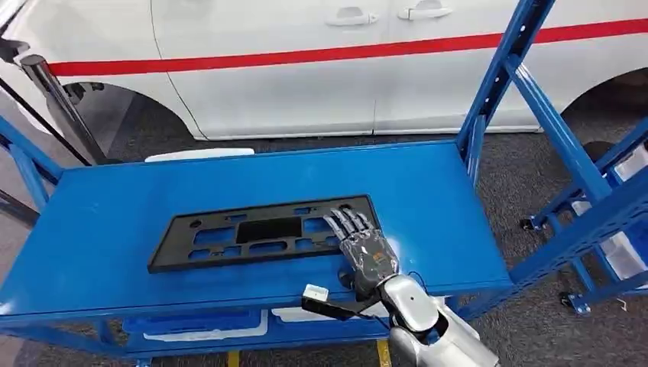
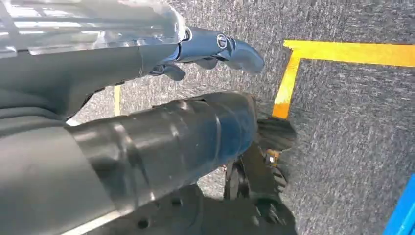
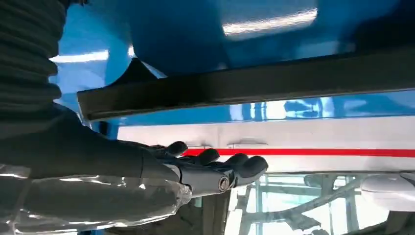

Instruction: Take the parts from the cabinet and place them on the table.

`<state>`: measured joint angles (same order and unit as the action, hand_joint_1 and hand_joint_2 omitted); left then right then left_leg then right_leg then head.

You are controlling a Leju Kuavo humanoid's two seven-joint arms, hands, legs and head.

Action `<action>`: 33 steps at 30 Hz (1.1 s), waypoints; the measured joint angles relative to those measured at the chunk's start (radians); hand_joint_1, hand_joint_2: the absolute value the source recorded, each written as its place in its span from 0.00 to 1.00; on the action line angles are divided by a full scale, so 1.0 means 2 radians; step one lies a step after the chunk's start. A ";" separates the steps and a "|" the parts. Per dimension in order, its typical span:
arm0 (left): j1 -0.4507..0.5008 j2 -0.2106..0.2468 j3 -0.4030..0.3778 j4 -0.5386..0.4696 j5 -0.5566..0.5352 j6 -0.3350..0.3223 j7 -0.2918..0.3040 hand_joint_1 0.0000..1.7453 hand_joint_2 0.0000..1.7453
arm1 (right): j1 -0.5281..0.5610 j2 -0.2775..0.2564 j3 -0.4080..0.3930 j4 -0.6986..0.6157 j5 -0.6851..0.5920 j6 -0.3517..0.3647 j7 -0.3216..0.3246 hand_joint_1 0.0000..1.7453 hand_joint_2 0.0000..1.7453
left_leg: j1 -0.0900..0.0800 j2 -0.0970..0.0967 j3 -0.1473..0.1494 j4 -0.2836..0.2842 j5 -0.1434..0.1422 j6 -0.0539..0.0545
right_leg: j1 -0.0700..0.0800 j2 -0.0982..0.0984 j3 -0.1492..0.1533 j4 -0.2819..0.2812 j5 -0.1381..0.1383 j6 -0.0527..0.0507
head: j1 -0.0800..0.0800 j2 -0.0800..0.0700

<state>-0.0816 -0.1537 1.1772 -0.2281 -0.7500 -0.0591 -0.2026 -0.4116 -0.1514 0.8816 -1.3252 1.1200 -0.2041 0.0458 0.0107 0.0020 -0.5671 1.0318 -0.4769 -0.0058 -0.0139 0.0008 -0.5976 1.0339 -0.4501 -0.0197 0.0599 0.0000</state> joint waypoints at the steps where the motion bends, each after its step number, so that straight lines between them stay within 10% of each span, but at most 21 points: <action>1: 0.000 0.000 0.000 0.000 0.000 0.000 0.000 0.00 0.00 | -0.001 0.000 -0.001 0.001 -0.001 0.002 0.000 0.00 1.00 | 0.000 0.000 -0.007 0.016 -0.012 -0.002 | 0.000 0.000 0.000 0.000 0.000 -0.001 | -0.001 0.000; 2: 0.000 0.000 0.000 0.000 0.000 0.000 -0.001 0.00 0.00 | -0.003 0.000 -0.001 0.002 -0.004 0.005 -0.001 0.00 1.00 | 0.001 0.000 -0.024 0.053 -0.033 -0.004 | 0.000 -0.001 -0.001 0.000 0.000 -0.004 | -0.001 0.000; 3: 0.003 0.002 0.002 0.000 0.001 0.000 -0.006 0.00 0.00 | -0.005 0.000 -0.002 0.009 -0.014 0.017 -0.002 0.02 1.00 | 0.001 0.000 -0.045 0.094 -0.025 -0.001 | 0.004 0.000 0.001 0.000 0.000 -0.005 | -0.001 0.000; 4: 0.003 0.002 0.003 0.000 0.002 0.000 -0.006 0.00 0.00 | -0.007 0.000 -0.002 0.009 -0.014 0.019 -0.002 0.02 1.00 | 0.000 0.000 -0.019 0.042 0.001 0.003 | 0.005 0.000 0.003 0.000 0.000 -0.005 | -0.001 0.000; 5: 0.002 0.004 0.004 0.000 0.002 0.000 -0.006 0.00 0.00 | -0.009 0.000 -0.002 0.010 -0.014 0.019 -0.002 0.81 1.00 | -0.002 0.000 -0.001 0.003 0.011 0.008 | 0.004 0.000 0.003 0.000 0.000 -0.005 | -0.001 0.000; 6: 0.002 0.004 0.005 0.000 0.002 0.000 -0.006 0.00 0.00 | -0.010 0.000 -0.002 0.010 -0.014 0.018 -0.002 1.00 1.00 | -0.005 0.001 0.003 -0.009 0.005 0.010 | 0.008 0.000 0.001 0.001 -0.001 -0.002 | -0.001 0.000; 11: 0.004 0.004 0.008 0.000 0.001 0.000 -0.007 0.00 0.00 | -0.006 -0.002 -0.005 0.014 -0.013 0.016 -0.001 1.00 1.00 | -0.003 0.002 0.008 -0.022 0.017 0.019 | 0.005 0.001 0.000 0.005 -0.004 0.012 | -0.001 0.000; 14: 0.003 0.004 0.009 0.000 0.001 0.000 -0.007 0.00 0.00 | -0.005 -0.003 -0.005 0.016 -0.013 0.016 -0.001 1.00 1.00 | -0.002 0.002 0.005 -0.023 0.019 0.024 | 0.003 0.001 -0.045 0.099 -0.058 0.018 | 0.000 0.000; 16: 0.003 0.004 0.009 0.000 0.001 0.000 -0.007 0.00 0.00 | -0.003 -0.004 -0.005 0.017 -0.012 0.013 -0.001 1.00 1.00 | -0.002 0.002 0.004 -0.021 0.019 0.024 | 0.000 0.000 -0.068 0.147 -0.068 0.021 | 0.000 0.000; 20: 0.003 0.004 0.009 0.000 0.002 -0.001 -0.007 0.00 0.00 | -0.006 -0.004 -0.006 0.017 -0.012 0.011 -0.001 1.00 1.00 | 0.000 0.001 0.005 -0.013 0.013 0.017 | -0.005 -0.001 -0.001 0.011 0.005 0.023 | 0.000 0.000; 26: 0.002 0.004 0.010 0.000 0.001 -0.002 -0.007 0.00 0.00 | -0.011 -0.003 -0.006 0.014 -0.011 0.011 -0.006 1.00 1.00 | 0.000 -0.001 0.003 -0.007 0.006 0.000 | -0.003 -0.001 0.005 -0.003 0.000 0.001 | 0.000 0.000; 30: 0.003 0.004 0.010 0.000 0.002 -0.004 -0.007 0.00 0.00 | -0.011 -0.003 -0.005 0.013 -0.008 0.011 -0.008 1.00 1.00 | 0.001 -0.001 -0.053 0.117 -0.061 -0.007 | -0.002 -0.004 0.004 -0.004 0.001 -0.004 | -0.001 0.000; 33: 0.006 0.004 0.010 0.000 0.004 -0.010 -0.007 0.00 0.00 | -0.011 -0.003 -0.005 0.013 -0.007 0.011 -0.008 1.00 1.00 | 0.002 -0.001 -0.048 0.109 -0.037 -0.007 | -0.003 -0.003 0.004 -0.004 0.001 -0.003 | -0.001 0.000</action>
<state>-0.0692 -0.1461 1.1975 -0.2281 -0.7420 -0.0782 -0.2163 -0.4335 -0.1576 0.8721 -1.2997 1.1059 -0.1823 0.0294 0.0146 0.0000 -0.6639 1.2498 -0.5517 -0.0200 -0.0191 -0.0054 -0.5889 1.0256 -0.4482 -0.0266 0.0576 0.0000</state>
